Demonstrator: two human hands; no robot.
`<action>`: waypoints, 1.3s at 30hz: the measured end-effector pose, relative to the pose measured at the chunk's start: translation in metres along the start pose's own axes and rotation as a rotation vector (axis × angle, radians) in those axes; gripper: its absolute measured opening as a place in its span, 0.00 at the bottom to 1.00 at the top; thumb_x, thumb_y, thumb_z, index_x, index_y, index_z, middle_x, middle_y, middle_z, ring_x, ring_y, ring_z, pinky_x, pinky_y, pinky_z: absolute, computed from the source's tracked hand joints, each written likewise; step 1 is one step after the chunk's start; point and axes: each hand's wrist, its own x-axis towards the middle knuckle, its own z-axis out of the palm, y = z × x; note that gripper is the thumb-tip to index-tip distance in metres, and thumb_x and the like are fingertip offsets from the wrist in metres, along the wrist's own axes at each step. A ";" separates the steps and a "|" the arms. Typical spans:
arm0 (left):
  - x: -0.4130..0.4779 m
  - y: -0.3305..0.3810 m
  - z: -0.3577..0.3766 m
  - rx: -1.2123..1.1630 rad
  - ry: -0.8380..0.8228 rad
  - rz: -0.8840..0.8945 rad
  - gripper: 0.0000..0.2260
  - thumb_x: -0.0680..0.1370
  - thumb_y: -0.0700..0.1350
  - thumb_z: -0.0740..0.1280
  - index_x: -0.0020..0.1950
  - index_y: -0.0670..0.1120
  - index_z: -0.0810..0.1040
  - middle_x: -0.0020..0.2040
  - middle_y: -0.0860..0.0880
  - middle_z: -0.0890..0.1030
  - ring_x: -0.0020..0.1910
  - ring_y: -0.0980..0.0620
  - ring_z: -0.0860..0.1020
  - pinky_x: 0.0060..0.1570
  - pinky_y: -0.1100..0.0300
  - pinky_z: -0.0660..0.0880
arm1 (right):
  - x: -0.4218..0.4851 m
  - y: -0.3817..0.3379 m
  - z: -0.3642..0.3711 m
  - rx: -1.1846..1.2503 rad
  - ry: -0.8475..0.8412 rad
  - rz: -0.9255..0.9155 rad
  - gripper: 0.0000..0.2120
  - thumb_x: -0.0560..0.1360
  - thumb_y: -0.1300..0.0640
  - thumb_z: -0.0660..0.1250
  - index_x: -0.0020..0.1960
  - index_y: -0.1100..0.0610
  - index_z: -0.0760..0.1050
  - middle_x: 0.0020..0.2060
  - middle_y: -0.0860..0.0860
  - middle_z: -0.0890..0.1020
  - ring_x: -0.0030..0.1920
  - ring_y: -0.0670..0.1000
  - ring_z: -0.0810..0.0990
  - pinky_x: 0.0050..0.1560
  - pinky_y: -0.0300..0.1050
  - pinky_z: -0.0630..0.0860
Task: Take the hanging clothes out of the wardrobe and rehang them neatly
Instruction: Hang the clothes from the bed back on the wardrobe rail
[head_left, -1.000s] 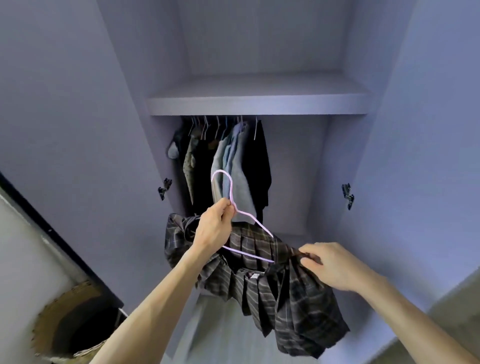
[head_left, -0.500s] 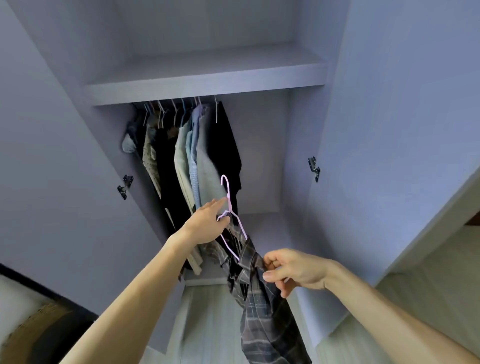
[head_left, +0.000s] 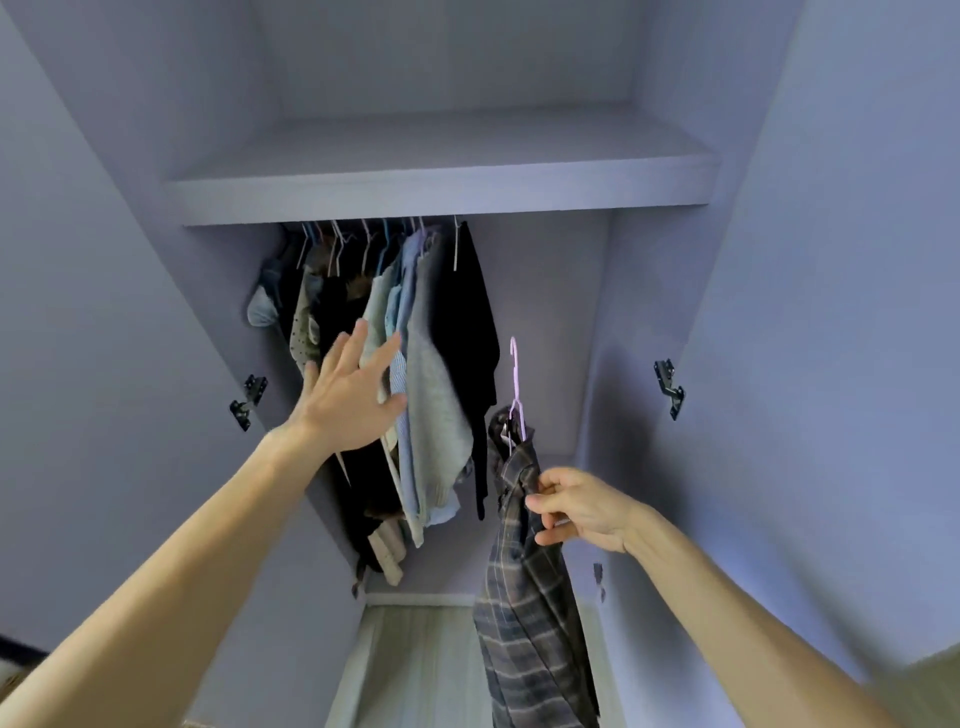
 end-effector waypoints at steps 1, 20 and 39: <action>0.015 0.001 -0.009 0.021 0.039 0.007 0.35 0.81 0.55 0.62 0.81 0.59 0.45 0.81 0.48 0.38 0.80 0.45 0.40 0.76 0.38 0.44 | 0.014 -0.013 -0.005 -0.024 0.025 -0.026 0.04 0.79 0.65 0.67 0.50 0.62 0.72 0.39 0.54 0.72 0.35 0.46 0.74 0.44 0.46 0.82; 0.210 -0.004 -0.053 0.120 0.404 -0.058 0.28 0.82 0.64 0.44 0.73 0.64 0.27 0.79 0.54 0.32 0.78 0.49 0.30 0.75 0.34 0.39 | 0.233 -0.207 -0.073 -0.227 0.258 -0.257 0.04 0.81 0.66 0.63 0.52 0.60 0.67 0.45 0.55 0.73 0.36 0.48 0.78 0.45 0.50 0.84; 0.216 -0.004 -0.037 0.095 0.582 -0.028 0.31 0.82 0.63 0.50 0.80 0.60 0.37 0.81 0.51 0.37 0.80 0.46 0.36 0.74 0.33 0.44 | 0.260 -0.154 -0.067 -0.619 0.486 -0.264 0.05 0.80 0.58 0.63 0.53 0.58 0.67 0.49 0.58 0.80 0.41 0.56 0.82 0.42 0.51 0.82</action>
